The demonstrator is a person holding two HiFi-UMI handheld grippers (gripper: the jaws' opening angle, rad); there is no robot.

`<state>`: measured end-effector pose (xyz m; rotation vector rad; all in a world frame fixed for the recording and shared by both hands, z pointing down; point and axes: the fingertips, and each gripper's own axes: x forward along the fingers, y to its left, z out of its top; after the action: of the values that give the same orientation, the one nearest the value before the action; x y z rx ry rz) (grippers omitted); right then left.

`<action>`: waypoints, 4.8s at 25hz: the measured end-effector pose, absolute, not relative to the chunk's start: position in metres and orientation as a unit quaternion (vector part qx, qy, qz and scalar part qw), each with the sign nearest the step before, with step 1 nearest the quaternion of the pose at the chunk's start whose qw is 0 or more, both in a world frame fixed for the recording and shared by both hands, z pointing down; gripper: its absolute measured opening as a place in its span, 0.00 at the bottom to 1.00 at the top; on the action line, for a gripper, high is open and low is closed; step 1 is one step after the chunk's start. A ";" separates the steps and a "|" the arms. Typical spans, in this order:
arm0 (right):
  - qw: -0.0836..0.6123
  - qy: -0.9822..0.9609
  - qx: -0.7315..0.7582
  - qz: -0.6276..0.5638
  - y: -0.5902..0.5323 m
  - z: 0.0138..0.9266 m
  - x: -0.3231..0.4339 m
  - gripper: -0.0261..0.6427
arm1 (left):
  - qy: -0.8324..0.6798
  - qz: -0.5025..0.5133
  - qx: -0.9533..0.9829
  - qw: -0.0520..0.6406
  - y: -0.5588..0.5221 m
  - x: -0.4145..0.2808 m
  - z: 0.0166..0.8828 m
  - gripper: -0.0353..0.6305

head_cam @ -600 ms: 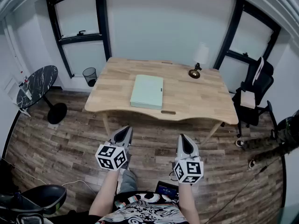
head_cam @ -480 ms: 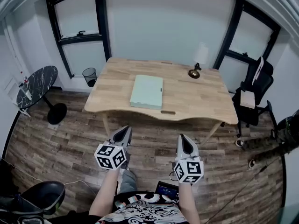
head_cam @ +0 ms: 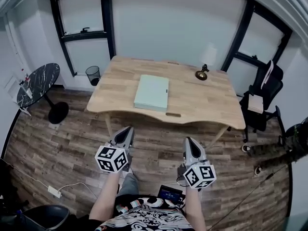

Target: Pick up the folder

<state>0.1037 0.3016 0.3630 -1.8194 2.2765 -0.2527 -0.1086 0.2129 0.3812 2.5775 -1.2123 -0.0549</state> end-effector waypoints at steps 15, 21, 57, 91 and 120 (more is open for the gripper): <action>-0.024 0.737 -0.676 0.003 0.160 0.386 0.114 0.05 | -0.426 -0.010 0.892 0.153 0.067 -0.104 0.412 0.06; -0.049 0.719 -0.691 -0.057 0.052 0.415 0.130 0.05 | -0.418 0.031 0.896 0.148 -0.040 -0.086 0.427 0.06; -0.096 0.692 -0.674 -0.242 -0.133 0.544 0.158 0.07 | -0.403 0.134 0.873 0.240 -0.225 -0.069 0.555 0.07; -0.017 0.681 -0.555 -0.478 -0.190 0.651 0.149 0.47 | -0.333 0.168 0.824 0.426 -0.247 -0.030 0.647 0.48; -0.031 0.665 -0.583 -0.467 -0.187 0.644 0.150 0.47 | -0.380 0.177 0.810 0.410 -0.244 -0.030 0.642 0.48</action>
<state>0.1501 -0.1874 0.6445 -1.8670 2.1295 -1.4957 -0.0295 -0.2442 0.6417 2.0408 -0.9566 0.4454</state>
